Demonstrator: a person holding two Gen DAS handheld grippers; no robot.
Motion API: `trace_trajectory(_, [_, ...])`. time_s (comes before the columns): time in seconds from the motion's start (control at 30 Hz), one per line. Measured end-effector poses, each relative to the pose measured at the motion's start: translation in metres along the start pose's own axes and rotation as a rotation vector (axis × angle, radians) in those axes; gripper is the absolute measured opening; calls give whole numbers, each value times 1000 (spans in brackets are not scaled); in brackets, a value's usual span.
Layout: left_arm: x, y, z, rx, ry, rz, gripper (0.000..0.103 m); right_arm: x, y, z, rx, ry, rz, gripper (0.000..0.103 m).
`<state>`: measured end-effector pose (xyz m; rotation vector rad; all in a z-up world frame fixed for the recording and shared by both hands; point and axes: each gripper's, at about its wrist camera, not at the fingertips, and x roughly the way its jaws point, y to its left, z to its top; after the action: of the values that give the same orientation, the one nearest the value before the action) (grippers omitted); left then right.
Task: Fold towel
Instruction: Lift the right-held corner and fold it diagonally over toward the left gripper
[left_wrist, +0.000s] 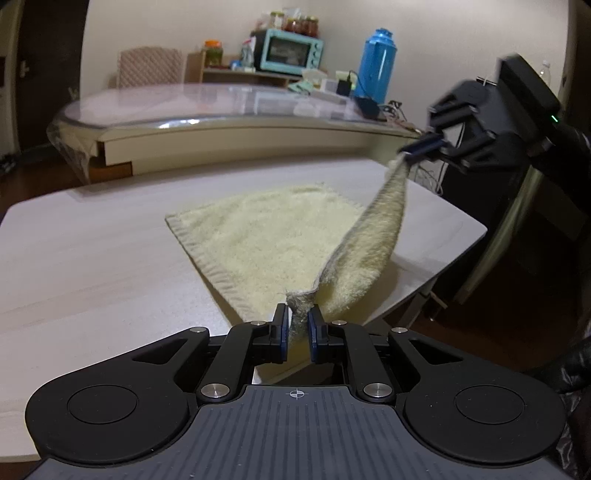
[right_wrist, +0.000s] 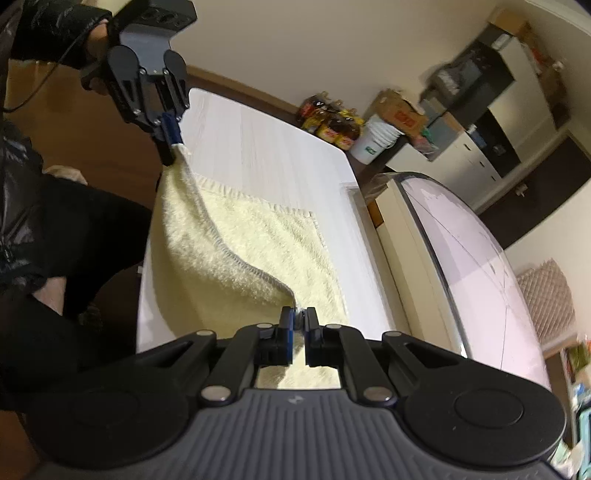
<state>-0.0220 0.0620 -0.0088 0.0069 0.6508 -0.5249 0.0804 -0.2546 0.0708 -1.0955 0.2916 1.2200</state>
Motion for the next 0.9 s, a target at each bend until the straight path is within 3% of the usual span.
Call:
trace_trajectory(0.1, [-1,-2,-4,-5,-13,-26,15,11,-5,6,-10,2,12,6])
trace_trajectory(0.17, [0,-4,-5,7,-5,-43,31,18,-7,9,-9,5,18,6])
trace_trajectory(0.63, [-7,-15,-23,98,17,-39,31,31,-13,14,6,19,26,6])
trace_trajectory(0.8, [-11,-22,-27,203,8,0,29,33,-14,16,8,18,22,6])
trace_trajectory(0.9, [-8,-29,-24,280,20,-44,27,34,-14,17,8,19,18,6])
